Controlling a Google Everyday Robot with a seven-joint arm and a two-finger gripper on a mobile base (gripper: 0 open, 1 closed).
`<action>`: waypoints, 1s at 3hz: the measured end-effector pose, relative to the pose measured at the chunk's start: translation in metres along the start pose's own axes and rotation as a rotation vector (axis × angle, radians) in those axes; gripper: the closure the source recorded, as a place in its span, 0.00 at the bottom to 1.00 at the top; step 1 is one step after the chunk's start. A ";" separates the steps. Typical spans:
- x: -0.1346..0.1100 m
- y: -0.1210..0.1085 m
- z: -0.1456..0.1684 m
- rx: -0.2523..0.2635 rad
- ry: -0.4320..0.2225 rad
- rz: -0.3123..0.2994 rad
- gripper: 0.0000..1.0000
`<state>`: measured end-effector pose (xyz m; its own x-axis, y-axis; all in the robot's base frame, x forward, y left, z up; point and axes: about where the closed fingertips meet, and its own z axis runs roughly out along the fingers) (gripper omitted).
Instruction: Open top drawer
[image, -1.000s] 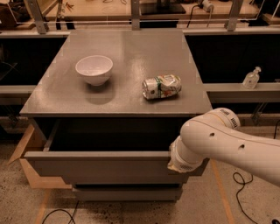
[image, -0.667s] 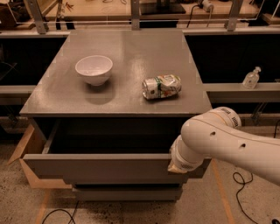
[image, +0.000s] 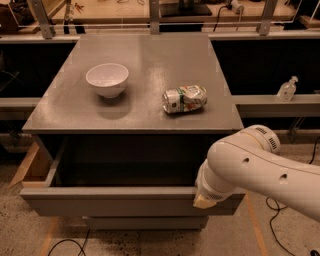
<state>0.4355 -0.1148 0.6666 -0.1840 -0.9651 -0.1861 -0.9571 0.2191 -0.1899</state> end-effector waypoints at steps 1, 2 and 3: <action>0.000 0.000 0.000 0.000 0.001 -0.002 0.58; -0.001 0.000 -0.001 0.003 0.001 -0.003 0.35; -0.001 0.000 -0.002 0.005 0.002 -0.005 0.12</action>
Offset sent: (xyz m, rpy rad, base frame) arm -0.0003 0.0002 0.0003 -0.0011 -0.0005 0.0013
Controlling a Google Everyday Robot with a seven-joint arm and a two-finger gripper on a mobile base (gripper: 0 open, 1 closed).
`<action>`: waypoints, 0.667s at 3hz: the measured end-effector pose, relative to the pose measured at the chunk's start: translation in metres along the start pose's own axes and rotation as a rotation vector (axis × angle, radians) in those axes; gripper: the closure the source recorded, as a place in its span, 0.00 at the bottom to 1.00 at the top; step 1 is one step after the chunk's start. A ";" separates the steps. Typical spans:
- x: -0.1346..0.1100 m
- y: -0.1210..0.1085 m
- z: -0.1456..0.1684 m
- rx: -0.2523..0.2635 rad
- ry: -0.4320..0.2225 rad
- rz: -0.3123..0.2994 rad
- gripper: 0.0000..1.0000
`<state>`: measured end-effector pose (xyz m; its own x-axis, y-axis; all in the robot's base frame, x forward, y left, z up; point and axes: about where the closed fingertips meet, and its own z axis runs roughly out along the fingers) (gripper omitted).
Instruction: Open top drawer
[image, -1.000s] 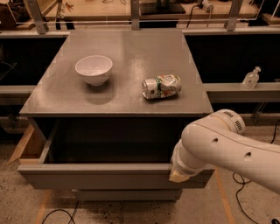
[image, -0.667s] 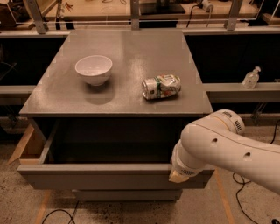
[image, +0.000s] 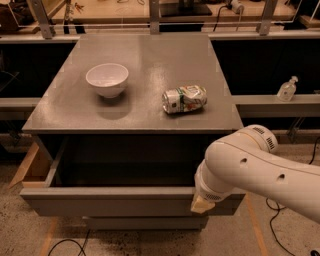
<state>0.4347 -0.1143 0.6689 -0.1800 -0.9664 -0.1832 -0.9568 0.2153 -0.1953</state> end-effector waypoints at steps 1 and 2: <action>0.000 -0.001 0.002 0.004 -0.003 -0.016 0.00; 0.003 0.000 0.003 0.001 -0.003 -0.014 0.00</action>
Offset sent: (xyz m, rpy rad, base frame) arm 0.0048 -0.0001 -0.0075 0.0011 -0.0092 0.0370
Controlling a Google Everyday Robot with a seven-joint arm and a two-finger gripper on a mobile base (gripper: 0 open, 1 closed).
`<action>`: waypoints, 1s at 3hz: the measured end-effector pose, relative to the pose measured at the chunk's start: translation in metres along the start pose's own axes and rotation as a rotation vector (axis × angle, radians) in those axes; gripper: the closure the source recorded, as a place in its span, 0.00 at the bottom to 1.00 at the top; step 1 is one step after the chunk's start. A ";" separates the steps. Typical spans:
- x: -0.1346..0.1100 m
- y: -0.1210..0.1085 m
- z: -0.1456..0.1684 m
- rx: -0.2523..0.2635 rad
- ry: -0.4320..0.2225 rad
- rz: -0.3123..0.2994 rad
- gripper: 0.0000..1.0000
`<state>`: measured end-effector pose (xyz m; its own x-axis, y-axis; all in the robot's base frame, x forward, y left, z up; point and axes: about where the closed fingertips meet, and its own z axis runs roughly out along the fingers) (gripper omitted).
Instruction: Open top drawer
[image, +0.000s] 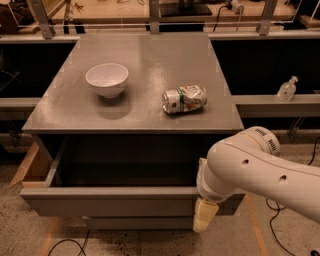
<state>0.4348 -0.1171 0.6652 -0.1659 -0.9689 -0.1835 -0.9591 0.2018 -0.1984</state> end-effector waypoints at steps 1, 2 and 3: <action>0.007 0.005 0.000 -0.002 -0.007 0.013 0.17; 0.015 0.014 0.000 -0.012 -0.008 0.039 0.41; 0.025 0.027 -0.002 -0.029 -0.005 0.074 0.64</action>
Offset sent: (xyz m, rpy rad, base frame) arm -0.0271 -0.0201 -0.0109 0.0327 0.0367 -0.0627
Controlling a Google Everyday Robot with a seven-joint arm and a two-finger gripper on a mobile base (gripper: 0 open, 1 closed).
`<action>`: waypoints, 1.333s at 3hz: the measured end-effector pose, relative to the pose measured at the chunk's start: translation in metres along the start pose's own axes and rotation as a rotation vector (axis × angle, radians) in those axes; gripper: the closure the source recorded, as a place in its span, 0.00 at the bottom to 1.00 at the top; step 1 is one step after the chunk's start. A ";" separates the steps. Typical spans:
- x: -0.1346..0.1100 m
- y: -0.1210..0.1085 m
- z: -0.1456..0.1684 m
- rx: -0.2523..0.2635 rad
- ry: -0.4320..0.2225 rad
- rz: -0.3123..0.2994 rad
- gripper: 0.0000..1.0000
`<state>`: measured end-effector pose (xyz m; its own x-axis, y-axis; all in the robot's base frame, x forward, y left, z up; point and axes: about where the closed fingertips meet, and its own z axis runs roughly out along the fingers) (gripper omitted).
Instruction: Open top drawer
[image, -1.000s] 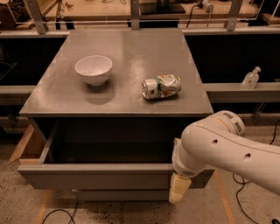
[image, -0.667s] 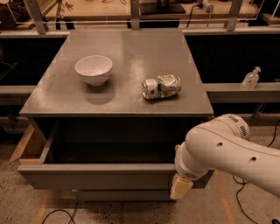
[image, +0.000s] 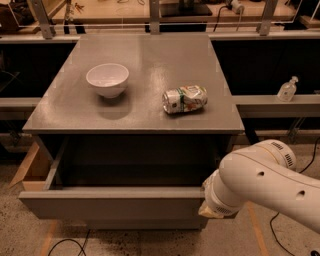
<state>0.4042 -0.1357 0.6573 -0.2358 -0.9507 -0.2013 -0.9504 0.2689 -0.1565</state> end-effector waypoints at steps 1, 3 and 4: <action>0.011 0.017 -0.005 -0.019 0.013 0.046 0.88; 0.018 0.033 -0.010 -0.044 0.029 0.084 0.81; 0.018 0.033 -0.011 -0.041 0.030 0.084 0.58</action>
Offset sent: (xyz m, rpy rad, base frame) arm -0.0617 -0.0135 -0.0041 0.0068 0.1231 -0.1246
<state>0.3659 -0.1460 0.6592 -0.3199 -0.9295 -0.1833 -0.9345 0.3415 -0.1008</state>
